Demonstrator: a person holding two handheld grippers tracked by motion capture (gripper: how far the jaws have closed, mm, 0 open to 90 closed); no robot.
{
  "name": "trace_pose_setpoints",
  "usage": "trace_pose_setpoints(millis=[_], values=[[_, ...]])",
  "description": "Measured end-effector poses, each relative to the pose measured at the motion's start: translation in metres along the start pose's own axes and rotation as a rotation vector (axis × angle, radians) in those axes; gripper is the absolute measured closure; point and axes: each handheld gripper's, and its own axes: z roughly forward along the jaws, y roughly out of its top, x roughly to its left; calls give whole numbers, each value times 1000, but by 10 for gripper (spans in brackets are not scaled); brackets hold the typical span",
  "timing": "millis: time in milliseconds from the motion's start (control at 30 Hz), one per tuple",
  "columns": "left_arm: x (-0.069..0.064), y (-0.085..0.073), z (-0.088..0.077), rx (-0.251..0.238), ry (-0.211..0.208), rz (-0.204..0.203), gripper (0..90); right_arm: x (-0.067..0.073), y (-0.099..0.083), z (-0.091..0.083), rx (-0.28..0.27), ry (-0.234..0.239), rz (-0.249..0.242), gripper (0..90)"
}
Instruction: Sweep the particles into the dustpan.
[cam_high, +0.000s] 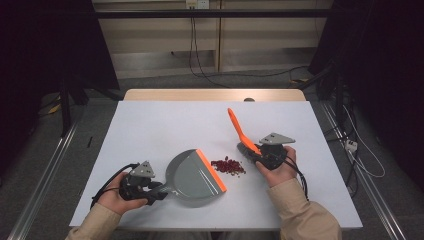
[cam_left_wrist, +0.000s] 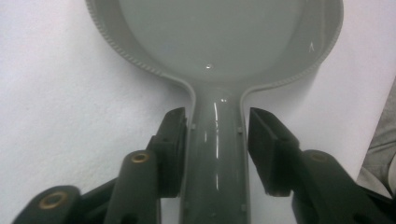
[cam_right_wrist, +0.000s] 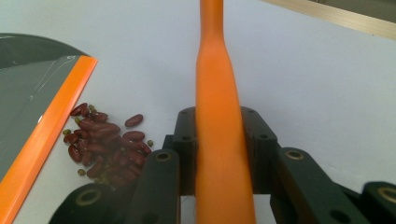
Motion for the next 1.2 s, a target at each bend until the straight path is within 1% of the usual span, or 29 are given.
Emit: trace_pose_setpoints(millis=[33,67,200,300,333,400,433,533,567,600,633,700,733,800,833,867,900,967,1000,1067,1100,1133,1167,1200], values=[[-1,0,0,-8,-1,-17,615,1,0,0,-2,-4,0,712],[-1,0,0,-7,0,-23,617,1,-1,0,-5,-8,-2,712],[-1,1,0,16,-3,-26,623,5,-1,0,-12,-19,-14,712],[-2,3,0,35,-9,-10,627,8,-2,0,-15,-20,-15,712],[-2,3,1,23,-9,-27,628,8,-2,0,-16,-18,-16,712],[-2,4,1,31,-14,-21,628,10,-3,0,-18,-19,-15,712],[-2,5,1,33,-15,-28,628,11,-3,1,-19,-17,-17,712],[-3,6,2,36,-25,-15,629,14,-3,1,-22,-19,-22,711],[-4,6,2,43,-24,-6,629,16,-3,1,-22,-22,-21,711],[-6,6,2,36,-31,-13,629,17,-3,1,-23,-19,-17,711],[-6,7,2,39,-38,-11,629,17,-3,1,-25,-14,-18,711],[-8,7,3,43,-41,-1,628,19,-3,1,-25,-16,-19,711],[-9,8,3,44,-41,-3,629,20,-3,1,-26,-18,-19,711],[-8,9,4,43,-52,4,629,21,-3,2,-26,-14,-17,711],[-9,10,5,39,-56,-6,629,22,-3,2,-26,-14,-18,711],[-9,10,6,47,-55,6,629,23,-3,2,-25,-15,-21,711],[-9,11,6,48,-53,2,629,23,-3,2,-27,-13,-20,711],[-8,12,5,53,-59,17,629,26,-2,3,-28,-11,-18,710],[-8,13,4,56,-62,14,628,27,-2,3,-29,-8,-20,710],[-10,13,7,46,-59,10,628,30,-2,4,-33,2,-12,710],[-10,13,7,52,-61,16,628,31,-2,4,-35,2,-15,710],[-10,14,7,56,-66,13,628,34,-1,5,-35,-1,-17,710],[-9,15,7,59,-68,25,628,35,-1,5,-34,0,-19,710],[-10,15,7,57,-72,19,628,37,-1,5,-36,2,-22,710]])
